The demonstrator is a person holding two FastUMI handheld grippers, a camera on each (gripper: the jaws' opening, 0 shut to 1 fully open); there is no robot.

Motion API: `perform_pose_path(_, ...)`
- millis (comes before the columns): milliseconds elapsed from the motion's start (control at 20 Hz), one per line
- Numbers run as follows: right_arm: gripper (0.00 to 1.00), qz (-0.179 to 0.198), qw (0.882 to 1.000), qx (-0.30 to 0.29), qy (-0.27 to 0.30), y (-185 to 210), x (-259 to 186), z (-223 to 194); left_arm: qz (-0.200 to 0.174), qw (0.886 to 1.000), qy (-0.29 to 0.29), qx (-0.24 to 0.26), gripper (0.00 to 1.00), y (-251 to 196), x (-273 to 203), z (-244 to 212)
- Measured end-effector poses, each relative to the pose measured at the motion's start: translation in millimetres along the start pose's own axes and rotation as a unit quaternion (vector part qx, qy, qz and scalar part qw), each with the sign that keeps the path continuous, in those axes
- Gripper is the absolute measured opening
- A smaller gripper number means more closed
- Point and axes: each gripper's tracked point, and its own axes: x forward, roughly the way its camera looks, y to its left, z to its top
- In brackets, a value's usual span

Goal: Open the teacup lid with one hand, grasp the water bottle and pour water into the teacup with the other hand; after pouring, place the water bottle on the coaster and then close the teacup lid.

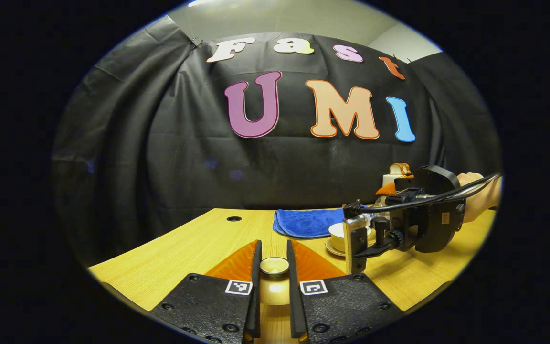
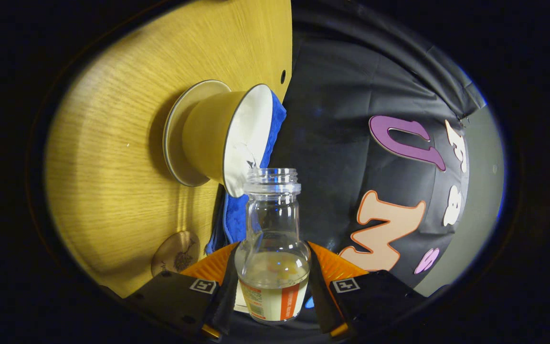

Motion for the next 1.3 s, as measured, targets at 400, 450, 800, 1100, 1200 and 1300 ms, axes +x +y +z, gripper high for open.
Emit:
perform_pose_path(400, 0.72, -0.031, 0.997, -0.072, -0.017, -23.4, 2.4, 3.2, 0.002, 1.0, -0.001, 0.0, 0.22, 0.7, 1.2, 0.3)
perform_pose_path(450, 0.72, -0.034, 0.996, -0.083, -0.019, -27.9, 4.1, 2.6, 0.002, 1.0, 0.0, 0.0, 0.22, 0.7, 0.7, 0.2)
perform_pose_path(800, 0.72, -0.048, 0.99, -0.127, -0.032, -36.0, 1.5, 9.5, 0.001, 1.0, 0.0, 0.0, 0.22, 0.8, 0.8, -0.6)
perform_pose_path(1100, 0.72, -0.044, 0.988, -0.145, -0.04, -34.2, -0.3, 13.1, 0.003, 1.0, 0.0, 0.0, 0.22, 1.5, 1.3, -0.6)
perform_pose_path(1200, 0.72, -0.041, 0.988, -0.143, -0.04, -32.9, -0.6, 11.3, 0.001, 1.0, 0.0, 0.0, 0.22, 1.5, 2.1, -0.5)
perform_pose_path(1300, 0.72, -0.043, 0.987, -0.149, -0.041, -33.9, -0.7, 13.1, 0.002, 1.0, 0.001, 0.0, 0.22, 2.1, 2.0, -0.9)
